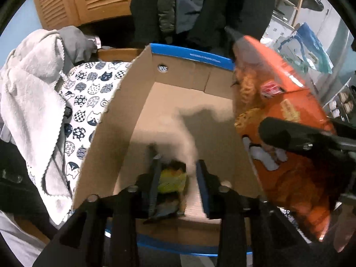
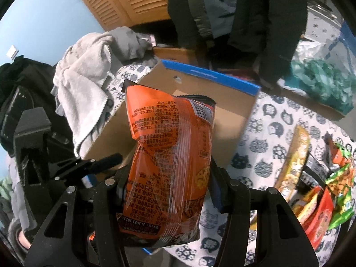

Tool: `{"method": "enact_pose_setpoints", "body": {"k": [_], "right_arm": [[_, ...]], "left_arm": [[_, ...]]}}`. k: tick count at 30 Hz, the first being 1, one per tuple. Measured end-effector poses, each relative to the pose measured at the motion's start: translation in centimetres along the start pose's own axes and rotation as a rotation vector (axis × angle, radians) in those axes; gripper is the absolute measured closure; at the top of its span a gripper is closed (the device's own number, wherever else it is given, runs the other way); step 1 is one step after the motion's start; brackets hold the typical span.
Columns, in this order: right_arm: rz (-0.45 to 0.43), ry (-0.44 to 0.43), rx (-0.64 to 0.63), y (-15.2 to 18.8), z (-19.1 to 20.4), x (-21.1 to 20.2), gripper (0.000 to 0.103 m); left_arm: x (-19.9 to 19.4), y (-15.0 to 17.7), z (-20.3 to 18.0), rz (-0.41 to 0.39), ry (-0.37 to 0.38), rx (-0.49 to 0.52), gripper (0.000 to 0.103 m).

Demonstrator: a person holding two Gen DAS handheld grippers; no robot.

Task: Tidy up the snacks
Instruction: 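Release the black bag with the left tool while the right tool drops the orange bag into the box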

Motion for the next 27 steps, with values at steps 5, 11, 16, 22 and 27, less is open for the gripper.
{"method": "enact_pose_setpoints", "body": {"k": [5, 11, 16, 22, 27], "right_arm": [[0.019, -0.018, 0.011, -0.4, 0.1, 1.2, 0.048], [0.027, -0.029, 0.011, -0.6, 0.3, 1.7, 0.043], [-0.002, -0.021, 0.01, -0.6, 0.3, 0.7, 0.033], [-0.031, 0.036, -0.011, 0.2, -0.4, -1.1, 0.029], [-0.049, 0.091, -0.012, 1.0, -2.0, -2.6, 0.027]], "left_arm": [[-1.1, -0.2, 1.1, -0.018, 0.002, -0.033, 0.047], [-2.6, -0.5, 2.2, -0.051, 0.014, -0.078, 0.045], [-3.0, -0.8, 1.8, -0.06, 0.026, -0.077, 0.045], [-2.9, -0.9, -0.1, -0.056, 0.026, -0.032, 0.045], [-3.3, -0.9, -2.1, -0.061, 0.034, 0.008, 0.041]]}}
Point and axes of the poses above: each gripper's, at about its wrist camera, not at the fingertips, and x roughly the way its jaws point, z to its left, y to its underside, the point moved 1 cm from there along x, roughly the way its jaws point, and after that the axes turned 3 degrees about z, right-handed, at the moved point
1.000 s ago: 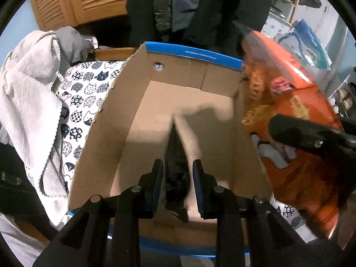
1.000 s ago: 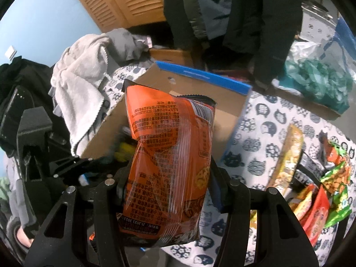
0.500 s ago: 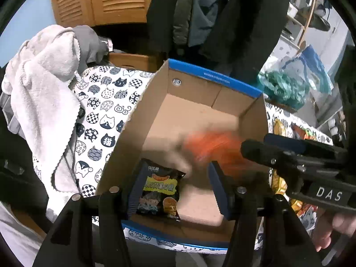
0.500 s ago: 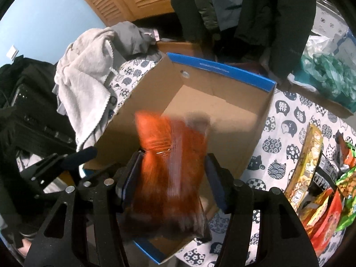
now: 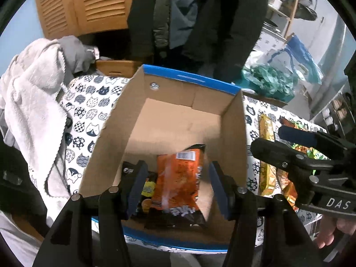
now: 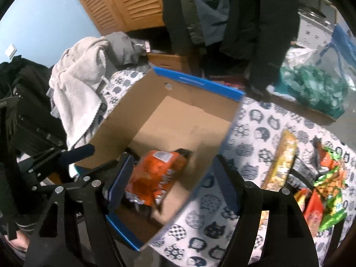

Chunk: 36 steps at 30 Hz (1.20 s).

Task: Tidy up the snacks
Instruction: 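Release the black bag with the left tool while the right tool drops the orange bag into the box, then grasp the yellow stick packet with the left tool while the right tool grasps the green peanut bag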

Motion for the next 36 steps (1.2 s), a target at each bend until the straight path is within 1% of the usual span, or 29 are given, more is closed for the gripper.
{"method": "enact_pose_setpoints", "body": {"k": [1, 2, 4, 8, 13, 19, 30, 36], "right_arm": [[0.0, 0.012, 0.002, 0.1, -0.4, -0.2, 0.026], [0.0, 0.024, 0.004, 0.4, -0.8, -0.4, 0.025], [-0.003, 0.036, 0.01, 0.9, -1.7, -1.0, 0.025], [-0.017, 0.075, 0.002, 1.5, -3.1, -2.1, 0.025], [-0.042, 0.104, 0.013, 2.7, -5.1, -4.0, 0.024], [-0.057, 0.167, -0.003, 4.3, -7.0, -5.8, 0.023], [-0.046, 0.22, 0.022, 8.0, -11.1, -8.0, 0.023], [-0.026, 0.304, 0.011, 10.5, -13.5, -8.6, 0.023]], "left_arm": [[-0.1, 0.0, -0.4, -0.001, -0.001, 0.006, 0.036], [-0.1, 0.0, -0.8, -0.002, -0.003, 0.017, 0.034], [-0.2, -0.1, -1.8, -0.002, -0.007, 0.043, 0.034], [-0.4, -0.1, -3.5, -0.012, -0.001, 0.079, 0.028], [-0.3, -0.1, -5.1, -0.008, 0.002, 0.109, 0.028], [0.0, -0.1, -7.1, -0.005, 0.004, 0.147, 0.028], [0.5, 0.3, -11.4, 0.016, 0.019, 0.224, 0.028], [0.8, 0.7, -14.1, 0.026, 0.026, 0.284, 0.028]]}}
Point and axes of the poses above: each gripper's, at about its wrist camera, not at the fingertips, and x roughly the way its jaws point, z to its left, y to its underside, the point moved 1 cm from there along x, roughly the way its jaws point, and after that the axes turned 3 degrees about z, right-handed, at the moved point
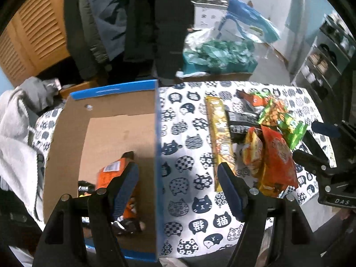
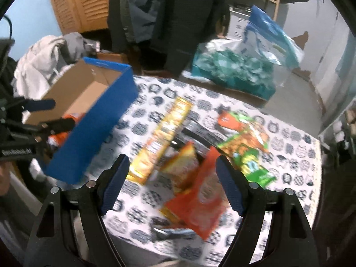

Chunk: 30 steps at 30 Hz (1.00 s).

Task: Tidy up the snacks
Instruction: 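Grasp the yellow stick packet with the left tool while the right tool grasps the green peanut bag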

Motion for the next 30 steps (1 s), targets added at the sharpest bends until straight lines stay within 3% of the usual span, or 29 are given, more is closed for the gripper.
{"method": "enact_pose_setpoints", "body": {"k": [5, 9, 17, 25, 30], "right_arm": [[0.003, 0.069, 0.011, 1.7, -2.5, -0.4, 0.023], [0.019, 0.073, 0.029, 2.4, -4.3, -0.5, 0.023], [0.1, 0.111, -0.051, 1.2, -6.7, 0.8, 0.023], [0.189, 0.047, -0.019, -0.3, -9.9, 4.5, 0.023], [0.238, 0.05, -0.028, -1.1, -11.4, 7.2, 0.023]], "left_arm": [[1.0, -0.3, -2.0, 0.029, 0.009, 0.032, 0.028], [2.2, -0.6, -3.1, 0.056, 0.023, 0.037, 0.028], [5.4, -1.8, -4.6, 0.096, 0.024, 0.034, 0.028], [9.5, -3.6, -4.9, 0.166, 0.058, -0.041, 0.028], [12.1, -4.5, -5.8, 0.202, 0.057, -0.05, 0.028]]}}
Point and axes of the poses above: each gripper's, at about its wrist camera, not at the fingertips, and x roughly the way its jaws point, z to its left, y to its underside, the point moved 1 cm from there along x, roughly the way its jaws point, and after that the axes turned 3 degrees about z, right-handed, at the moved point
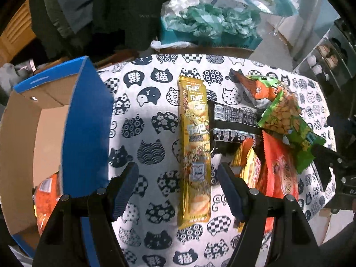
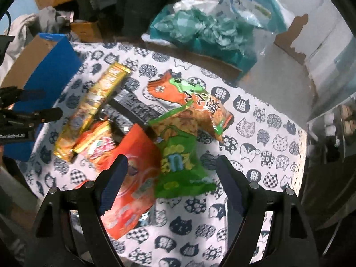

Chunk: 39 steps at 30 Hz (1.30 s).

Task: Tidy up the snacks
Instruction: 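Grasp the yellow stick packet with the left tool while the right tool grasps the green peanut bag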

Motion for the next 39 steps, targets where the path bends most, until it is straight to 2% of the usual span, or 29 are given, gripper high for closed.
{"method": "enact_pose_setpoints", "body": {"k": [7, 17, 23, 28, 29, 30, 31, 32, 34, 36, 39], "right_arm": [[0.031, -0.04, 0.044, -0.6, -1.8, 3.0, 0.023], [0.074, -0.074, 0.017, -0.8, -1.2, 6.5, 0.023], [0.07, -0.103, 0.024, -1.1, -1.2, 7.4, 0.023], [0.08, -0.15, 0.052, -1.4, -1.2, 7.7, 0.036], [0.079, -0.152, 0.053, -1.3, -1.2, 7.7, 0.038], [0.079, -0.155, 0.057, -1.2, -1.2, 7.6, 0.047], [0.078, -0.158, 0.067, -1.2, -1.3, 7.6, 0.052], [0.078, -0.16, 0.072, -0.9, -1.4, 7.5, 0.052], [0.073, -0.158, 0.076, -0.6, -1.5, 7.2, 0.055], [0.065, -0.153, 0.081, -0.3, -1.5, 6.8, 0.056], [0.049, -0.153, 0.083, 0.2, -1.6, 5.8, 0.057]], "left_arm": [[2.3, -1.4, -1.2, 0.033, -0.016, 0.02, 0.028], [5.1, -2.0, -2.0, 0.087, -0.038, 0.044, 0.028], [6.9, -1.8, -1.9, 0.112, -0.059, 0.058, 0.028], [6.8, -1.9, -1.7, 0.073, -0.055, 0.074, 0.029], [6.7, -1.8, -1.7, 0.066, -0.057, 0.077, 0.033], [6.7, -1.9, -1.7, 0.058, -0.059, 0.083, 0.037], [6.7, -1.8, -1.9, 0.053, -0.053, 0.093, 0.048], [6.7, -1.6, -2.0, 0.055, -0.051, 0.102, 0.059], [6.6, -1.1, -2.4, 0.058, -0.088, 0.119, 0.07], [6.4, -0.8, -2.7, 0.048, -0.112, 0.135, 0.071], [6.0, -0.3, -2.7, 0.047, -0.102, 0.131, 0.071]]}}
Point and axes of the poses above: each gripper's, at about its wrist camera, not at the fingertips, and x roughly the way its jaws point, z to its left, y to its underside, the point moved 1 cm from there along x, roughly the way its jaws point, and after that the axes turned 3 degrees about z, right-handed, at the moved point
